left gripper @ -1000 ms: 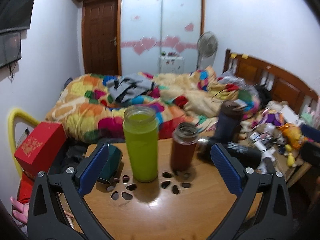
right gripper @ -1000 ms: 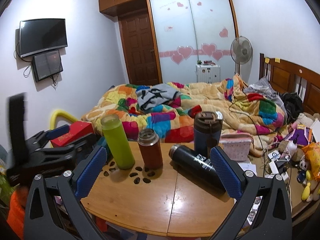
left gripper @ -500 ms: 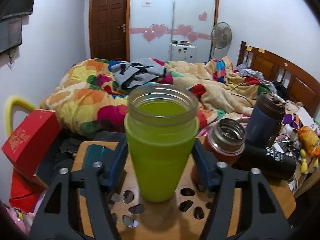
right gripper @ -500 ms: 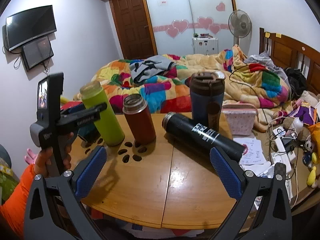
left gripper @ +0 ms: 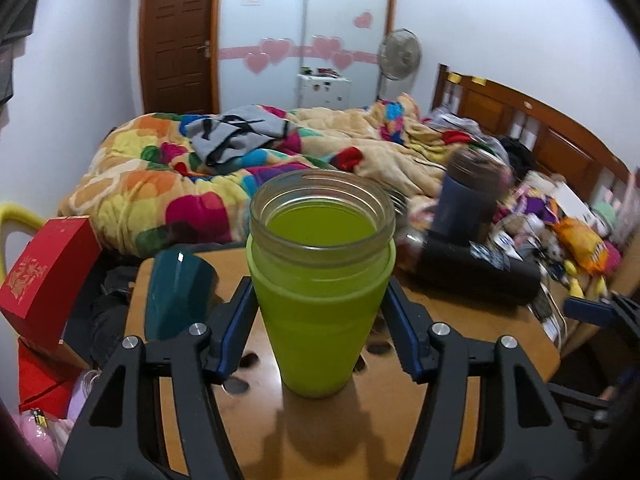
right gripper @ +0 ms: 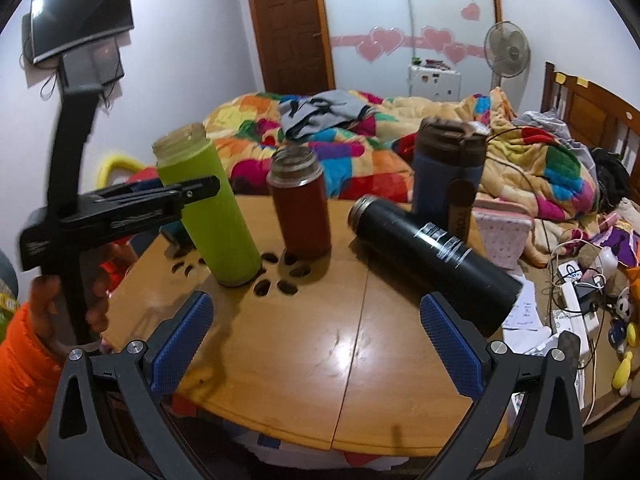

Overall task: Flip cup upside down
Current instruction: 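Move the left tool to the lime-green tumbler and close around it, then lift the green tumbler with the left tool and rotate it lid-down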

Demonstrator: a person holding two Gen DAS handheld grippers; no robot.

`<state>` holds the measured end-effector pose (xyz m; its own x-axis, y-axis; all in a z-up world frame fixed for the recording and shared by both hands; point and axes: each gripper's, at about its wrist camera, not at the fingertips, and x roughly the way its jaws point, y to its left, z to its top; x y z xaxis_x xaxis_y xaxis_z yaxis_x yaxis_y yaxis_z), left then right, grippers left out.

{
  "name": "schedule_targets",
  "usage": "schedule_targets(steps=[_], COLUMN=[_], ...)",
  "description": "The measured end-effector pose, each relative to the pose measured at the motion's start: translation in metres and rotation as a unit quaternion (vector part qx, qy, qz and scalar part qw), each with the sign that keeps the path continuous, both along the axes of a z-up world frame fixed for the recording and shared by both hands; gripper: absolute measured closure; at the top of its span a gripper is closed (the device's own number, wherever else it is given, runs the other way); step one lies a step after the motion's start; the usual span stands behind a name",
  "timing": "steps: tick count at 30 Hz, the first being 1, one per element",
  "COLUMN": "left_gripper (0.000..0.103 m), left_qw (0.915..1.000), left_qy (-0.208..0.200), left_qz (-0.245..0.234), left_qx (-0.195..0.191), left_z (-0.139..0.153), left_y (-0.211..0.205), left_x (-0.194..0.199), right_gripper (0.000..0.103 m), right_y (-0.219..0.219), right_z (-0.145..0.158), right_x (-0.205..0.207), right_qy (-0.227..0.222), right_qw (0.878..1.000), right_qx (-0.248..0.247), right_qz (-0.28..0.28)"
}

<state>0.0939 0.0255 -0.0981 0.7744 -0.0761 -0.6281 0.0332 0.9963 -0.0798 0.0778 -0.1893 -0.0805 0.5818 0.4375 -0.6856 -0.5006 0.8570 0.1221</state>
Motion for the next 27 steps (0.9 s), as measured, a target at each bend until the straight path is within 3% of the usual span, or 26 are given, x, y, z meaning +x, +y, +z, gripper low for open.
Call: schedule_targets(steps=[6,16,21,24,27], left_gripper=[0.041,0.041,0.041,0.041,0.041], left_qw=[0.9979,0.9847,0.9773,0.9738,0.9721], left_qy=[0.015,0.052,0.068,0.071,0.069], left_qz=[-0.058,-0.106,-0.108,-0.105,-0.1], left_qx=[-0.025,-0.128,-0.17,-0.189,-0.201], left_z=[0.005,0.008,0.005,0.002,0.0], left_y=[-0.024,-0.024,-0.012,-0.004,0.002], left_x=[-0.027,-0.033,-0.029,-0.028,-0.026], right_gripper=[0.0,0.001,0.014,0.03,0.031], right_y=[0.006,0.022,0.036,0.044,0.048], right_z=[-0.014,-0.043,-0.057,-0.063,-0.064], right_x=[-0.014,-0.021,-0.01,-0.004,-0.003], right_qy=[0.009,0.009,0.028,0.039,0.035], right_qw=[1.0,0.997,0.995,0.992,0.992], right_qx=[-0.008,-0.028,-0.016,-0.002,-0.002], right_qz=[0.021,0.067,0.097,0.117,0.121])
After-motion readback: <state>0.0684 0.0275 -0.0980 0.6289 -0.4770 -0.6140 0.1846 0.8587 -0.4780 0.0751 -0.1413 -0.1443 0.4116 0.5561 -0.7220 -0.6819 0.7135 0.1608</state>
